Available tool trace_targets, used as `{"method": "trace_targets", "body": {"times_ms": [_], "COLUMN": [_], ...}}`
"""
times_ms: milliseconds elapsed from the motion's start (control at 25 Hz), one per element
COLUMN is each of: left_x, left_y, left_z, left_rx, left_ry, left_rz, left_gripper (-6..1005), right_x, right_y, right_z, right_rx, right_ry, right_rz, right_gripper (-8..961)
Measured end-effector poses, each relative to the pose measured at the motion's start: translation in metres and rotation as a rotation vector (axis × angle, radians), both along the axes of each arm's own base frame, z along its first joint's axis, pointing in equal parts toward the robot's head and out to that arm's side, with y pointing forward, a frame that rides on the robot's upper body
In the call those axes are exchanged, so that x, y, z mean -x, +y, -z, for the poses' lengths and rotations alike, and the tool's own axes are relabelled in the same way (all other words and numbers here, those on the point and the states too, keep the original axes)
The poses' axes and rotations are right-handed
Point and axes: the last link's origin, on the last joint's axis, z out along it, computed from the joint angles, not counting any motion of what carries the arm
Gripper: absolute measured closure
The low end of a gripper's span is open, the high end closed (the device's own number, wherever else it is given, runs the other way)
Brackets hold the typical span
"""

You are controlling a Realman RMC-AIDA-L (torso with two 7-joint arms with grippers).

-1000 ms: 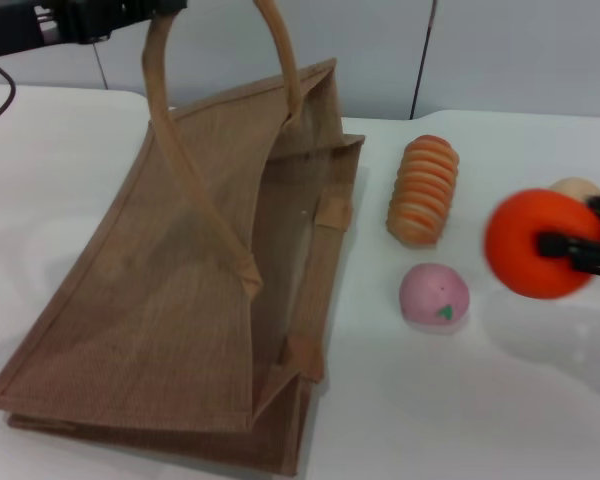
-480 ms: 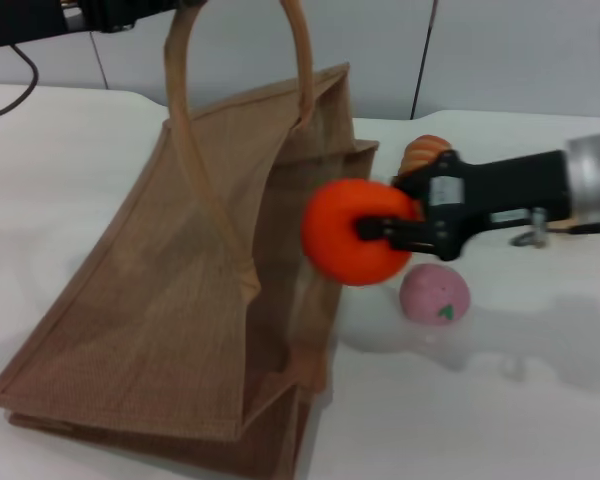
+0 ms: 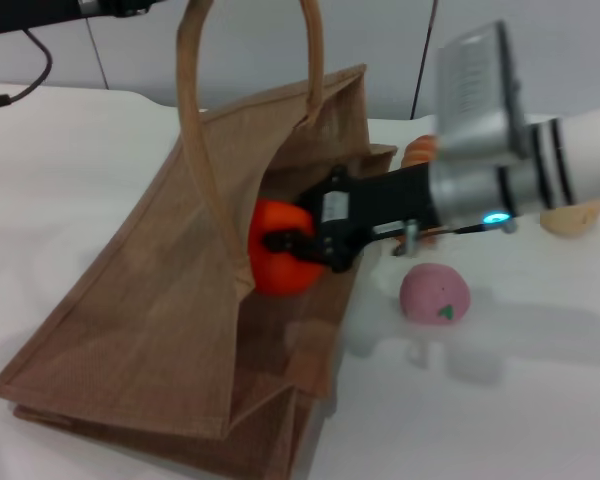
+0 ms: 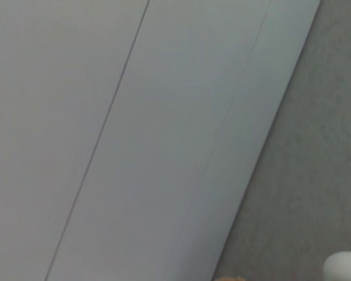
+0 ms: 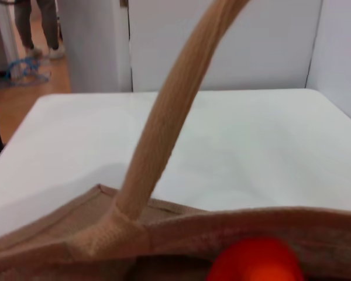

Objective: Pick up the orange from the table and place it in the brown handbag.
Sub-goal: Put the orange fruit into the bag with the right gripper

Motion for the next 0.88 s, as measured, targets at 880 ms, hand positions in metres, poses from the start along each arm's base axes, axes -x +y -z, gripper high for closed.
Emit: {"method": "trace_targets", "body": {"times_ms": [880], "left_x": [-0.006], "left_y": [0.0], "left_z": [-0.003], "left_rx": [-0.003], "left_ry": [-0.028], "left_rz": [0.026], "left_gripper": [871], "right_x": [0.026], "right_y": [-0.007], "right_z": [0.053], "right_rx": [-0.192], "right_ry": [0.001], "right_rz": [-0.164], "right_gripper": [811]}}
